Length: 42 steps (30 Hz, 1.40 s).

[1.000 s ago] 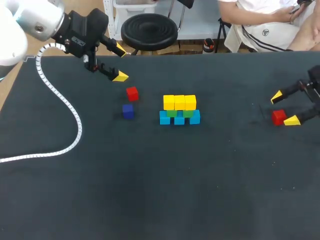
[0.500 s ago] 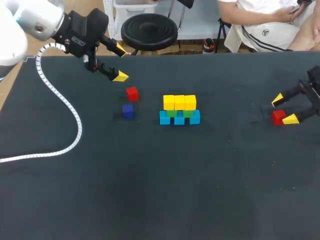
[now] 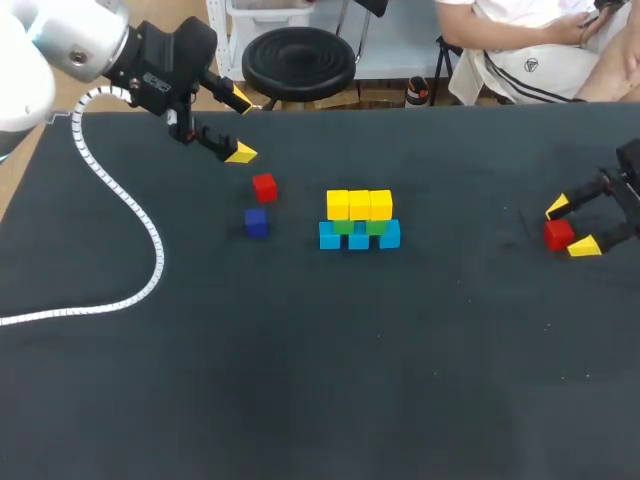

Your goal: Place the blue cubes, place green cubes on the blue cubes, place the yellow cubes on the green cubes, then place the red cubes on the yellow cubes, and place purple cube on the red cubes.

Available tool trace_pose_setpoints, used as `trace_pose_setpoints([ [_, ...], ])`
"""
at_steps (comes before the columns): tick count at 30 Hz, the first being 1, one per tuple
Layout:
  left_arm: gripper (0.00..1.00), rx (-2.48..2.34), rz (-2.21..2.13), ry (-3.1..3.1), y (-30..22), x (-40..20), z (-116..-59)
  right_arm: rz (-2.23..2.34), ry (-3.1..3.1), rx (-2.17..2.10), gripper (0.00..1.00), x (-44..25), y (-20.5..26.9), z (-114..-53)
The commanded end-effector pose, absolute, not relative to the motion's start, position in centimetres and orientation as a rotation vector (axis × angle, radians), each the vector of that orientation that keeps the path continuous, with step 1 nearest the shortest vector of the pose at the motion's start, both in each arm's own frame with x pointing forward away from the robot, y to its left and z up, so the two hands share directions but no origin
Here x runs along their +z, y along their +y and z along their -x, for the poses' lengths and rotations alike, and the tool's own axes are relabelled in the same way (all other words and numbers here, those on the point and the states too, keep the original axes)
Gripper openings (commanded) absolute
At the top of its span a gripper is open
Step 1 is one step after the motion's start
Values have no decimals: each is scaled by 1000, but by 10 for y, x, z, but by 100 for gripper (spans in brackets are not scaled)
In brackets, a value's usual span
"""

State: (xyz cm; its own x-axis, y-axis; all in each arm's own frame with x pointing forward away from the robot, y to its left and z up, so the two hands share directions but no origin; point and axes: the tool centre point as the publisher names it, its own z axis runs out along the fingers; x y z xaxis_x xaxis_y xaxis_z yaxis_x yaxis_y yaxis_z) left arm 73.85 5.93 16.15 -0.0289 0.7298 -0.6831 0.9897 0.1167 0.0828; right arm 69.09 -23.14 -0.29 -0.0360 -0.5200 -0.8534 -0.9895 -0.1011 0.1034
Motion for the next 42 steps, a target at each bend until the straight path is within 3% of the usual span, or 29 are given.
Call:
trace_pose_setpoints([
  [1,100,-573,-1667,1813,60,161,-738,1665,1597,1040,62,-2,-231,-688],
  [2,100,-573,-1667,1813,60,161,-738,1665,1597,1039,53,-2,-231,-688],
  [4,100,-573,-1667,1813,60,161,-738,1665,1595,1037,43,-2,-231,-688],
  [8,100,-573,-1667,1813,60,161,-738,1667,1601,1039,33,-4,-231,-688],
  [10,100,-573,-1667,1813,60,161,-738,1667,1605,1040,1,-5,-231,-689],
  [42,100,-573,-1667,1813,60,161,-738,1568,1575,1053,0,85,-162,-690],
])
